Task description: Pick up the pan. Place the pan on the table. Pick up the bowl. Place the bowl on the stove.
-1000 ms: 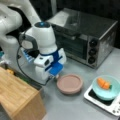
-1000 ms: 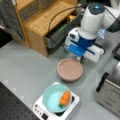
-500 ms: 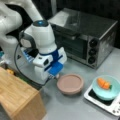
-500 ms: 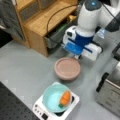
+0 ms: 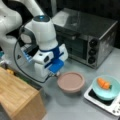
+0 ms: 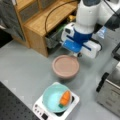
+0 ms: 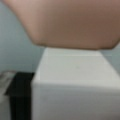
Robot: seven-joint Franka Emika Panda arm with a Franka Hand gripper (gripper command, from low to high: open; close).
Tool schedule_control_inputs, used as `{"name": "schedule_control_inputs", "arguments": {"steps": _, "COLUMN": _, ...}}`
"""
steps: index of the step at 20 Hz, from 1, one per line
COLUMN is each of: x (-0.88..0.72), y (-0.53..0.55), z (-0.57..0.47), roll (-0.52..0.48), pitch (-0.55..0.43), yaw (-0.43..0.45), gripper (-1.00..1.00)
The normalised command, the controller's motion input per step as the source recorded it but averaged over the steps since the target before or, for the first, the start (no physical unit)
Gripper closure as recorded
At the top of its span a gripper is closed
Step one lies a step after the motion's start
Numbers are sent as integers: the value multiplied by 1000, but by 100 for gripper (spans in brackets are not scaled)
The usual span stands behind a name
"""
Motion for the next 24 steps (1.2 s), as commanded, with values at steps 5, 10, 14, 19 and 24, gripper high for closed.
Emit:
{"name": "schedule_control_inputs", "arguments": {"steps": 5, "x": 294, "y": 47, "z": 330, "roll": 125, "pitch": 249, "yaw": -59, "gripper": 100}}
{"name": "schedule_control_inputs", "arguments": {"steps": 10, "x": 211, "y": 91, "z": 285, "roll": 134, "pitch": 209, "yaw": -77, "gripper": 100}}
{"name": "schedule_control_inputs", "arguments": {"steps": 14, "x": 147, "y": 153, "z": 355, "roll": 136, "pitch": 202, "yaw": -105, "gripper": 100}}
{"name": "schedule_control_inputs", "arguments": {"steps": 19, "x": 135, "y": 121, "z": 269, "roll": 145, "pitch": 179, "yaw": -109, "gripper": 100}}
{"name": "schedule_control_inputs", "arguments": {"steps": 24, "x": 161, "y": 69, "z": 247, "roll": 142, "pitch": 167, "yaw": -94, "gripper": 100}}
